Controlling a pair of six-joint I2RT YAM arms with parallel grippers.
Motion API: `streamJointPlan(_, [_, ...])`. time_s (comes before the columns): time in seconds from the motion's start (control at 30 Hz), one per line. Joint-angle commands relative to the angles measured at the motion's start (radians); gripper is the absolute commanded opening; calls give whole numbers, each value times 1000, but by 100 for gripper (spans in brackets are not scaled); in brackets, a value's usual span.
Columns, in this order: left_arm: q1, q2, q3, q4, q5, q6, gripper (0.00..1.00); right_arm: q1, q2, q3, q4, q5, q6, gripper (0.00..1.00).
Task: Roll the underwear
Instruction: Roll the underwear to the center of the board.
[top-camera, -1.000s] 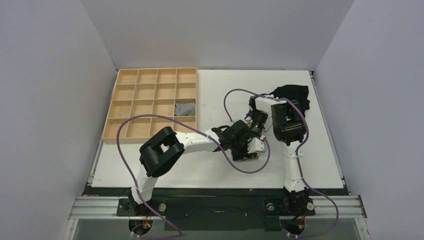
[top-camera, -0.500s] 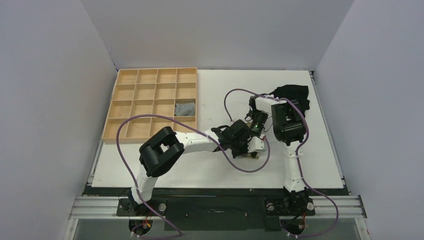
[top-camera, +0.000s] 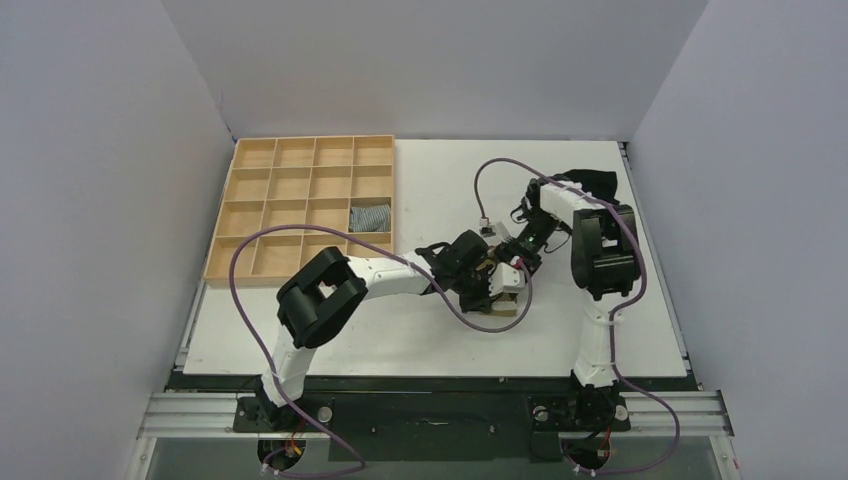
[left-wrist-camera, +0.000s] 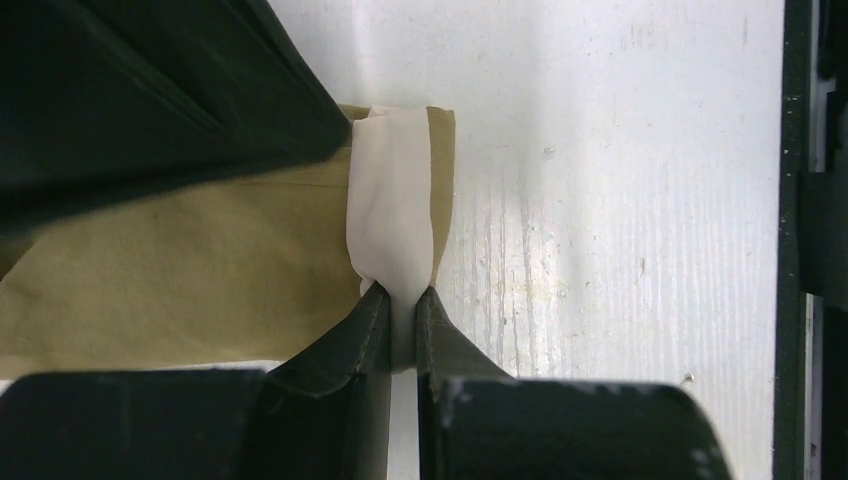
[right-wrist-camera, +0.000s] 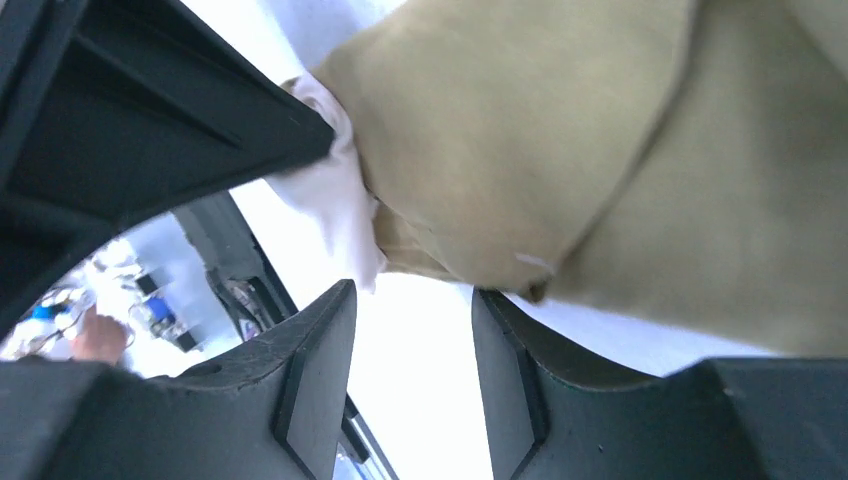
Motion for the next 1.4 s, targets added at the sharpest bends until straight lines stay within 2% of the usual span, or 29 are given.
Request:
streamJointPlan(0.0, [22, 39, 0, -82, 85, -41, 0, -42, -147, -33, 127, 17, 56, 43])
streamJointPlan(0.2, [58, 73, 27, -113, 142, -72, 0, -85, -355, -157, 318, 31, 207, 44])
streamJointPlan(0.37, [83, 139, 134, -218, 205, -101, 0, -111, -569, -325, 517, 66, 354, 45])
streamJointPlan(0.6, [148, 246, 265, -327, 358, -181, 0, -109, -850, -533, 742, 259, 491, 49])
streamJointPlan(0.73, [171, 314, 350, -420, 435, -210, 0, -106, -1004, -599, 804, 337, 545, 60])
streamJointPlan(0.77, [176, 325, 363, -432, 453, -216, 0, -106, -1049, -607, 813, 350, 553, 68])
streamJointPlan(0.87, [184, 378, 432, -490, 479, -242, 0, -105, -1137, -634, 839, 378, 593, 78])
streamJointPlan(1.17, [193, 472, 556, -578, 505, -301, 0, -118, -1229, -658, 862, 440, 691, 82])
streamJointPlan(1.2, [194, 476, 563, -582, 504, -310, 0, -118, -1226, -657, 860, 441, 699, 86])
streamJointPlan(1.27, [195, 494, 585, -587, 509, -328, 0, -120, -1226, -651, 848, 416, 719, 91])
streamJointPlan(1.37, [199, 532, 631, -612, 538, -357, 0, -117, -1234, -659, 838, 368, 714, 92])
